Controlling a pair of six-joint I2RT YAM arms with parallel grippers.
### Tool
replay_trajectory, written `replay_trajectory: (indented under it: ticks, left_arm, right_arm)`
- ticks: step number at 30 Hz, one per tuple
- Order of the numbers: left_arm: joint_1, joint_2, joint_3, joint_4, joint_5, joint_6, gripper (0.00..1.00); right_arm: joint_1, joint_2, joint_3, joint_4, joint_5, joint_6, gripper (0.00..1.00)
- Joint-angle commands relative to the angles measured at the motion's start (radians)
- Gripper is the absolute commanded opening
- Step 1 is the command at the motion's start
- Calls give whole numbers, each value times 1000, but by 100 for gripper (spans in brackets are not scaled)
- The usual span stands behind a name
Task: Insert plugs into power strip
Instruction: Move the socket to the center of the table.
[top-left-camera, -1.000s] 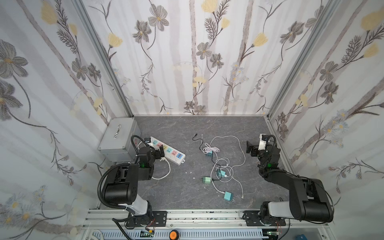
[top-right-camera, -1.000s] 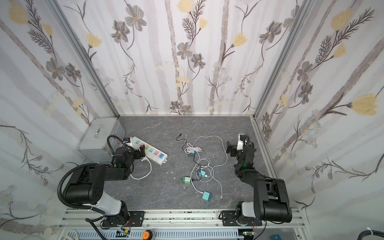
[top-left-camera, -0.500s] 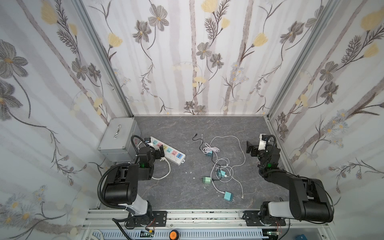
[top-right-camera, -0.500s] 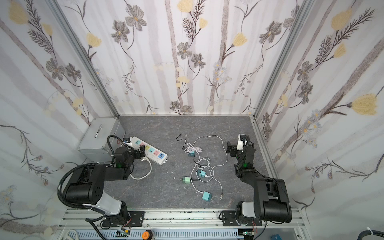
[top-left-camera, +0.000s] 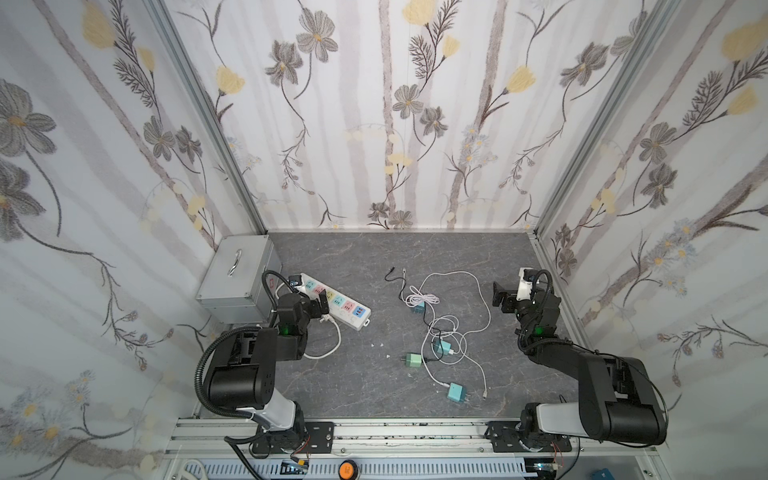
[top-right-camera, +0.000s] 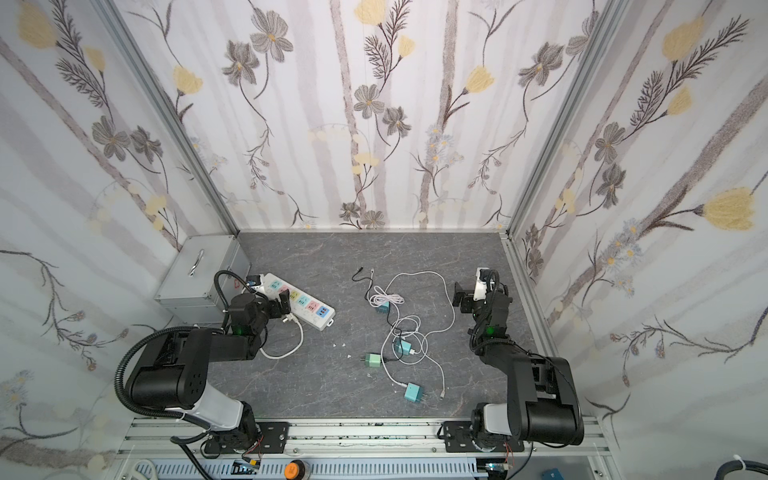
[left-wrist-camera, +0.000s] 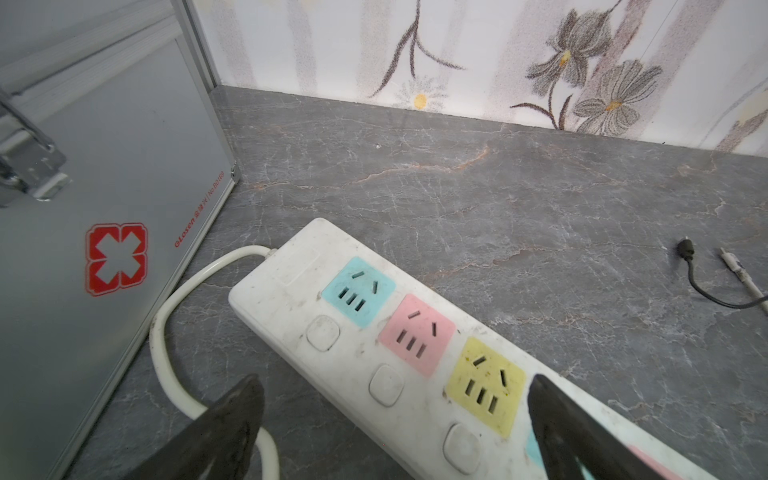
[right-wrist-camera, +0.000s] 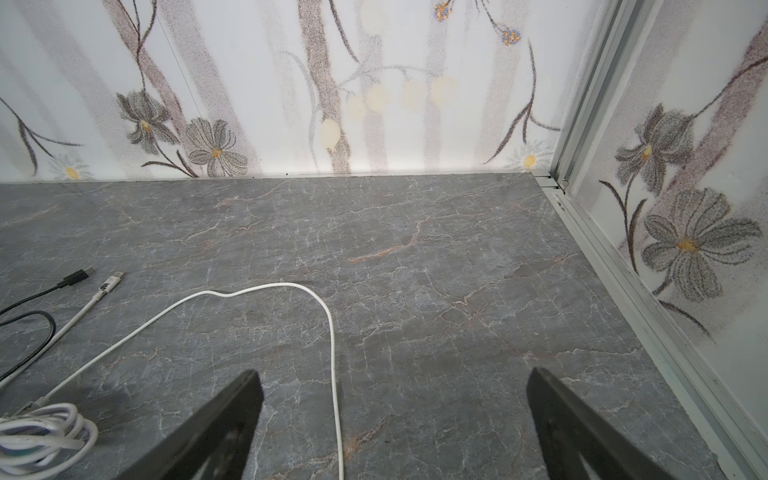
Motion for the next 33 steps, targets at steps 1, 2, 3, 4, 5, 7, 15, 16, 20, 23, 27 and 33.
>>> replay_trajectory:
  ticks: [1,2,3,4,5,7,15,16,20,23,27,33]
  left_arm:
    - [0,-4,4,11,-10,4,100]
    - [-4,-8,6,11,-21,6,100]
    - [-9,-35,18,-33,-30,6,100]
    - [-12,-71,28,-73,-37,9,100]
    - [-14,-127,36,-135,-42,9,100]
    - [-17,-248,25,-205,-74,-2,100]
    - [-89,-692,139,-719,-355,-346,100]
    - [-102,-710,177,-813,-370,-386,100]
    - [-146,-715,341,-1160,-339,-552,100]
    - [-206,-651,420,-1276,-277,-589,100]
    - [-294,-523,520,-1355,-286,-568,100]
    - [-279,-444,554,-1343,-328,-568,100]
  right_arm:
    - [0,-1,3,38,6,1,99]
    - [0,-2,1,42,5,0,99]
    - [0,-17,9,20,-1,0,99]
    - [1,-48,16,-20,-3,-1,99]
    - [2,-93,24,-77,5,-2,99]
    - [0,-206,45,-214,51,13,100]
    - [36,-541,191,-590,-84,245,99]
    - [53,-543,214,-625,-114,277,99]
    - [192,-484,291,-701,-184,336,99]
    - [362,-383,365,-739,-138,246,99]
    - [565,-159,515,-772,-89,82,99]
    - [802,273,913,-984,-103,-180,99]
